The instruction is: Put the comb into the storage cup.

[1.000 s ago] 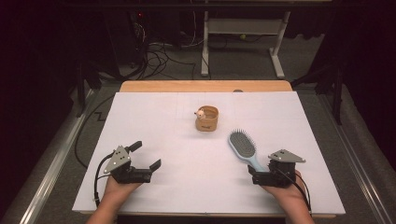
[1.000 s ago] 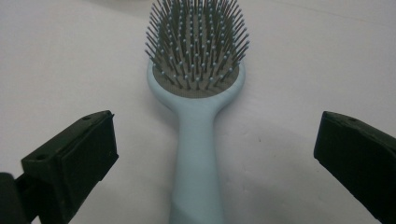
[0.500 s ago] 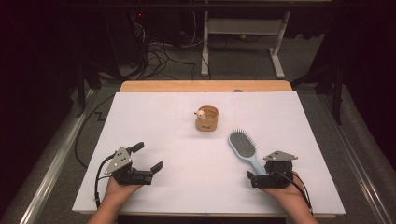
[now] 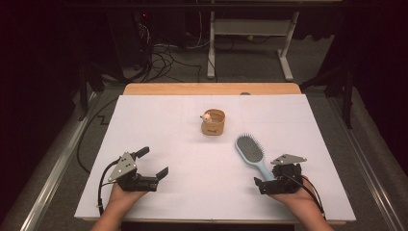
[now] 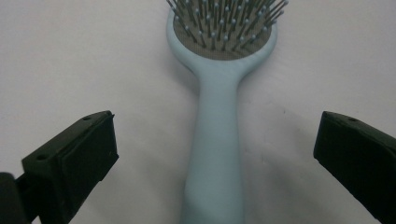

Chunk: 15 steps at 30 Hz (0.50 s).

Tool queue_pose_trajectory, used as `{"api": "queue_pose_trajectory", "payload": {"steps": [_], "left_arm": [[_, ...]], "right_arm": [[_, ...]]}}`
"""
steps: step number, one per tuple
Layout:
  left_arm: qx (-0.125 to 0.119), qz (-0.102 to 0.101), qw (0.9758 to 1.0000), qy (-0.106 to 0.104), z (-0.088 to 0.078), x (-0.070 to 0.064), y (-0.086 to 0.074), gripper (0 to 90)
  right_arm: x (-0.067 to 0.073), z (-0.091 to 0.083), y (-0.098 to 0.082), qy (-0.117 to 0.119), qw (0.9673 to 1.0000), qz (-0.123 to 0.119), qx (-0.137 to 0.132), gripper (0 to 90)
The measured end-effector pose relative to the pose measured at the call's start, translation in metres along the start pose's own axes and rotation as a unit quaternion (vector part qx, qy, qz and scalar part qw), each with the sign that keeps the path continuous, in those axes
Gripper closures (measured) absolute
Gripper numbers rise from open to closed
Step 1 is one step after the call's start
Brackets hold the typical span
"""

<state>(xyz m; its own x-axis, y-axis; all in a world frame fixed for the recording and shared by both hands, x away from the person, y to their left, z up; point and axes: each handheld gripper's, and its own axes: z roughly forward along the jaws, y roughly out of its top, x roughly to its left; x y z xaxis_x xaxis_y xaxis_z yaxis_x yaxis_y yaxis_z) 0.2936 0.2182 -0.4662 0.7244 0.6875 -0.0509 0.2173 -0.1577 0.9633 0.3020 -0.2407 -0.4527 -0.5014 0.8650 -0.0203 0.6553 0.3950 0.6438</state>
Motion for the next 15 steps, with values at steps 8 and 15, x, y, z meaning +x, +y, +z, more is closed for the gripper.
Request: {"api": "queue_pose_trajectory", "payload": {"steps": [8, 15], "left_arm": [[-0.002, 0.001, 1.0, 0.0, -0.001, 0.0, 0.0, 0.0], [-0.002, 0.003, 1.0, 0.001, -0.001, 0.001, 0.0, 0.0]], "right_arm": [[0.0, 0.001, 0.025, 0.003, 1.0, -0.008, 0.0, 0.2], [-0.003, 0.015, 0.047, 0.001, 0.9999, -0.012, 0.002, 0.3]]}}
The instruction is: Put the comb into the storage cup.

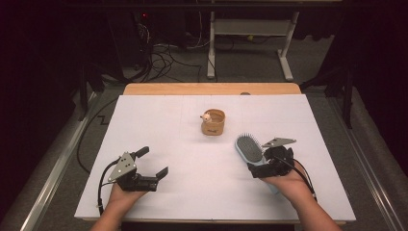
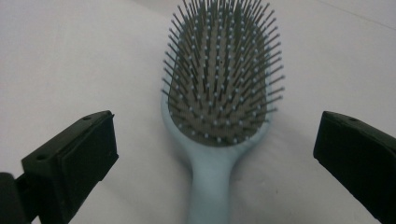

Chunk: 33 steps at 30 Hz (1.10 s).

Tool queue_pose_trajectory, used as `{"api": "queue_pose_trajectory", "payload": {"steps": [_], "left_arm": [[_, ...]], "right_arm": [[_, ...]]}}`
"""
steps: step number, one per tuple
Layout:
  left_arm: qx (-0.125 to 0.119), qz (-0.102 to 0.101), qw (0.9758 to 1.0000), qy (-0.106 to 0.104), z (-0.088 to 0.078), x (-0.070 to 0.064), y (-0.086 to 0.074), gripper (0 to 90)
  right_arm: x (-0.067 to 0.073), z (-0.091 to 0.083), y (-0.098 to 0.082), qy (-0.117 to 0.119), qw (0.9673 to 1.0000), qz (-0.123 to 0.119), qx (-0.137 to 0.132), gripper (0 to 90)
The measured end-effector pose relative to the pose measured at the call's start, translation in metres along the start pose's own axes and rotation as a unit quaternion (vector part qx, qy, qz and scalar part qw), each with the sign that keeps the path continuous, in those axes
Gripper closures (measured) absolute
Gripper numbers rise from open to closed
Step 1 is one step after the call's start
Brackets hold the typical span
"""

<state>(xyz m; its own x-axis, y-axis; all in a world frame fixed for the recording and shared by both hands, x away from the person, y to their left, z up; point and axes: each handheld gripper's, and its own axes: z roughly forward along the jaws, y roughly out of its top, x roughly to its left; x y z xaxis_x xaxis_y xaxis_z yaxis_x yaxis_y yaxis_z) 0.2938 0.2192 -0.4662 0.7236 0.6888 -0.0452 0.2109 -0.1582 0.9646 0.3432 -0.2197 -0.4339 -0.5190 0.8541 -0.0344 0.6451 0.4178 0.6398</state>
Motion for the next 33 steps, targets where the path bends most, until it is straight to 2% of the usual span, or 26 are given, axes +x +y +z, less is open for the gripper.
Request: {"api": "queue_pose_trajectory", "payload": {"steps": [8, 15, 28, 33], "left_arm": [[0.0, 0.002, 1.0, 0.0, 0.001, 0.0, 0.0, 0.0], [-0.003, 0.0, 1.0, 0.002, 0.0, 0.0, 0.0, 0.0], [-0.007, -0.003, 1.0, 0.003, 0.0, 0.001, 0.0, 0.0], [-0.008, -0.003, 1.0, 0.005, -0.001, 0.001, 0.0, 0.0]], "right_arm": [[-0.002, 0.018, 0.016, 0.002, 0.9999, 0.01, 0.01, 0.2], [-0.005, 0.034, 0.023, 0.004, 0.9993, 0.014, 0.033, 1.3], [-0.004, 0.048, 0.029, -0.001, 0.9981, 0.013, 0.061, 14.0], [-0.003, 0.052, 0.029, -0.005, 0.9977, 0.01, 0.067, 15.4]]}}
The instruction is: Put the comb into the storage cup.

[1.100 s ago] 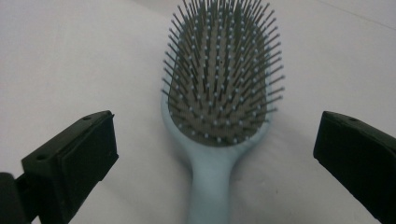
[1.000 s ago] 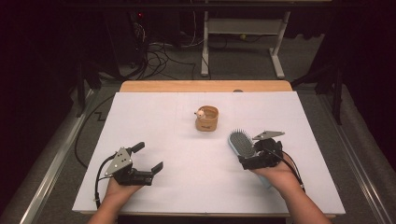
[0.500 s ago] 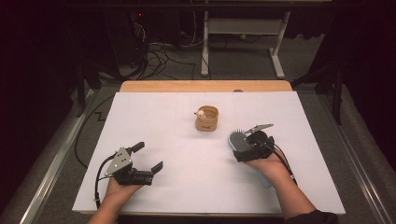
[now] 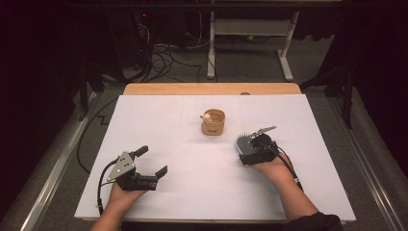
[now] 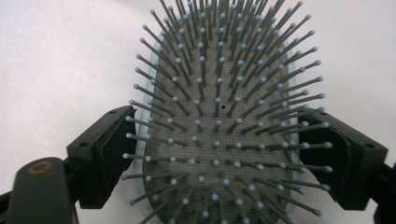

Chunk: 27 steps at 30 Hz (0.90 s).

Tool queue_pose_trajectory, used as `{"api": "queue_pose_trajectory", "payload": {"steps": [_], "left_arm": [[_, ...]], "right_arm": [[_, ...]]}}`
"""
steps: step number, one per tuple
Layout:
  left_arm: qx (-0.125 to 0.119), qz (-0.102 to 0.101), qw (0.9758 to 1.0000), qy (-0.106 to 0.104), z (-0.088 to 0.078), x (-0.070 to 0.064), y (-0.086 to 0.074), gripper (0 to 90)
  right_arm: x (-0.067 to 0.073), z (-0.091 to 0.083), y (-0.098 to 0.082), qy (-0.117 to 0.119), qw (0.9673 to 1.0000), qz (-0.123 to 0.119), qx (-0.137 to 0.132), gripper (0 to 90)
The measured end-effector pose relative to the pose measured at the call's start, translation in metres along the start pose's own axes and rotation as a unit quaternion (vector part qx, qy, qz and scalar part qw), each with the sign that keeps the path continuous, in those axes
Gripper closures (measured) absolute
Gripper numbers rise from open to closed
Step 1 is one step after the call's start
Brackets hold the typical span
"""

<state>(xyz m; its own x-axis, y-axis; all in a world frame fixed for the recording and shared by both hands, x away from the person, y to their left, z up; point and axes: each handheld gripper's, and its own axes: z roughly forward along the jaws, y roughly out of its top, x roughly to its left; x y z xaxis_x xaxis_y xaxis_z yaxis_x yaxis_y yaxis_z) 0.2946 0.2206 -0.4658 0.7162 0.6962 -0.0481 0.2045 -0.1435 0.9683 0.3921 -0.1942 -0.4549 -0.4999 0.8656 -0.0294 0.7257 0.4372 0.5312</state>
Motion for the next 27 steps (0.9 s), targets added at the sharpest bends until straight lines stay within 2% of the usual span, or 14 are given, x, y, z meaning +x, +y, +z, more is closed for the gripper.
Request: {"api": "queue_pose_trajectory", "payload": {"steps": [3, 5, 20, 27], "left_arm": [[0.0, 0.0, 1.0, 0.0, 0.0002, 0.0002, -0.0001, 0.0], [0.001, 0.0, 1.0, 0.0, 0.0002, 0.0002, -0.0001, 0.0], [0.002, 0.002, 1.0, 0.001, 0.0003, -0.0005, -0.0004, 0.0], [0.004, 0.001, 1.0, 0.001, 0.0, -0.0005, -0.0006, 0.0]], "right_arm": [[0.0011, 0.0022, -0.0001, -0.004, 1.0, -0.002, 0.004, 15.9], [0.0009, 0.0025, 0.0001, -0.004, 1.0, 0.006, 0.004, 16.1], [0.0012, 0.0041, 0.0004, -0.007, 1.0, 0.0, 0.004, 15.8], [0.002, 0.0032, 0.0002, -0.007, 1.0, 0.003, 0.004, 18.4]]}}
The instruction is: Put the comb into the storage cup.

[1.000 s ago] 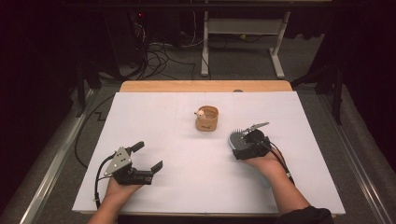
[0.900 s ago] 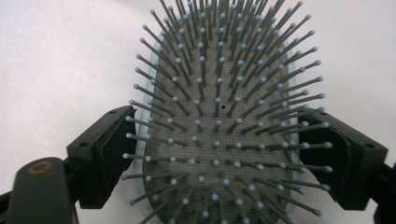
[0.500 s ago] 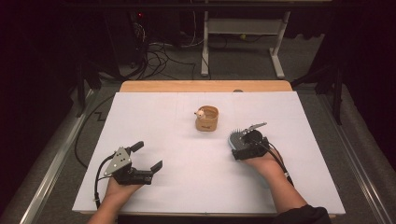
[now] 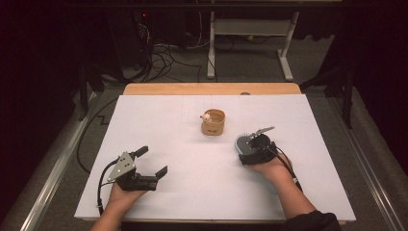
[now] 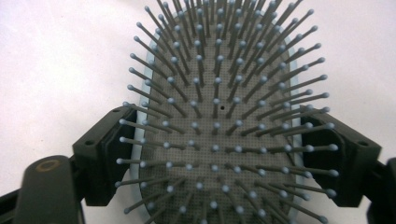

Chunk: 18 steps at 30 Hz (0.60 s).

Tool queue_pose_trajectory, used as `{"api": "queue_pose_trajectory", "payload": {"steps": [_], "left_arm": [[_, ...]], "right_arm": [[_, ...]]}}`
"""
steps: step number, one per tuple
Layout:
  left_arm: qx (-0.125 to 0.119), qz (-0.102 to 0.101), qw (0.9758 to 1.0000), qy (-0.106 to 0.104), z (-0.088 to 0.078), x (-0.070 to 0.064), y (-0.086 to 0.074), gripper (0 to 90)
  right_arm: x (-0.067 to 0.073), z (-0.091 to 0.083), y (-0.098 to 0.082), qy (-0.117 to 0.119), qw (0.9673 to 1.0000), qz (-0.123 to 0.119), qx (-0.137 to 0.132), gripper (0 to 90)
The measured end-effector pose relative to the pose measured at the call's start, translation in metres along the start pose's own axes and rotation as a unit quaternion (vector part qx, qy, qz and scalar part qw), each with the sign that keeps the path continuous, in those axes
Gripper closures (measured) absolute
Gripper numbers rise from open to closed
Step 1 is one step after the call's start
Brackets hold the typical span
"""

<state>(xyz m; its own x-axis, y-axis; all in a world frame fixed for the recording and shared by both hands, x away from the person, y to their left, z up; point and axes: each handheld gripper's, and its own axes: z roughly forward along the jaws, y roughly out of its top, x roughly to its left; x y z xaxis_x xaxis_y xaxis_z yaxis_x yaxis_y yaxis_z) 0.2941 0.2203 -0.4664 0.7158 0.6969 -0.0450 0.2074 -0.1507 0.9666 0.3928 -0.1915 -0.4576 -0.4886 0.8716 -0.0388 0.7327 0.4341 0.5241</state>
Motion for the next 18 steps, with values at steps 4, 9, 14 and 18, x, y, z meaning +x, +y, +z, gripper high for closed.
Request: {"api": "queue_pose_trajectory", "payload": {"steps": [4, 9, 14, 18], "left_arm": [[0.001, 0.0, 1.0, 0.0, -0.0001, -0.0004, -0.0001, 0.0], [0.0, 0.0, 1.0, 0.0, -0.0003, 0.0, -0.0001, 0.0], [0.002, -0.001, 1.0, -0.002, -0.0001, 0.0, -0.0002, 0.0], [0.001, -0.001, 1.0, -0.001, -0.0002, 0.0004, -0.0001, 0.0]], "right_arm": [[0.0008, -0.0002, 0.0008, -0.002, 1.0, 0.002, 0.003, 19.2], [0.0019, -0.0004, 0.0028, -0.005, 0.9999, 0.008, 0.01, 20.0], [0.0021, -0.0008, 0.0033, -0.005, 0.9998, 0.01, 0.013, 20.3], [0.0022, -0.001, 0.0034, -0.005, 0.9998, 0.011, 0.014, 20.5]]}}
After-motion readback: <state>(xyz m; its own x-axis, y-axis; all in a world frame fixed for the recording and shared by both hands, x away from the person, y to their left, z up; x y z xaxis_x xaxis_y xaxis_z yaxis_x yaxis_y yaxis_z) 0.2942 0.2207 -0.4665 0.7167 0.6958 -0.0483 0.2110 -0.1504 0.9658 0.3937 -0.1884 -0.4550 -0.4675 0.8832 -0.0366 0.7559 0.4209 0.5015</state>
